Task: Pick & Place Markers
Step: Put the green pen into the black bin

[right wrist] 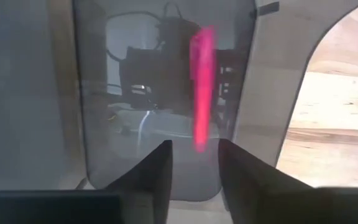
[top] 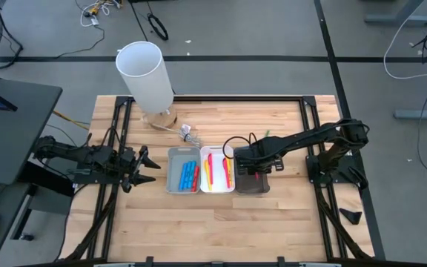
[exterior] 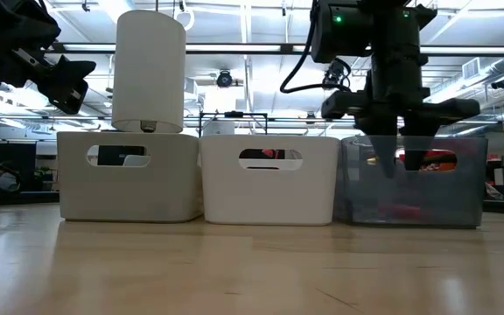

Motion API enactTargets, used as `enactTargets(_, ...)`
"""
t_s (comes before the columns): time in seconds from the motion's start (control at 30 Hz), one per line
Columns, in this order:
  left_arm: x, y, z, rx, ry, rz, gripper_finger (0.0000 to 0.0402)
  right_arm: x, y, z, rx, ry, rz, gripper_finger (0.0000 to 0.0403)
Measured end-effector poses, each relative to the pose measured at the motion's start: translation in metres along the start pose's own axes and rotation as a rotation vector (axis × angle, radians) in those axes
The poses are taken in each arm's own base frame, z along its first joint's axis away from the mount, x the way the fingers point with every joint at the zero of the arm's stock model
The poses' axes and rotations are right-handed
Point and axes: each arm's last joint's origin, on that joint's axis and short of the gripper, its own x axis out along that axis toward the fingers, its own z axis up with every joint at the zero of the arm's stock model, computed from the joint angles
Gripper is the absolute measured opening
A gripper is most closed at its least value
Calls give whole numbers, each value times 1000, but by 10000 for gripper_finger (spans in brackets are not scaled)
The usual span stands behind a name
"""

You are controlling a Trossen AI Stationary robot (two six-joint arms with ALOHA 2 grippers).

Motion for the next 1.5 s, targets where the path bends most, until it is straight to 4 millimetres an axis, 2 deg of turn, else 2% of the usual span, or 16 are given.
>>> enactTargets(0.2,0,0,0,0,0,0,248,0,2,0,-15,-1,18,166)
enactTargets(0.37,0,0,0,0,0,0,248,-3,3,0,-52,13,41,181)
enactTargets(0.6,0,0,0,0,0,0,248,-33,-1,6,-148,-1,132,179)
enactTargets(1.07,0,0,0,0,1,0,248,-75,-34,32,-224,-101,186,169)
enactTargets(1.23,0,0,0,0,1,0,248,-86,-50,44,-188,-147,154,169)
enactTargets(1.5,0,0,0,0,1,1,248,-95,-67,55,-242,-152,116,168)
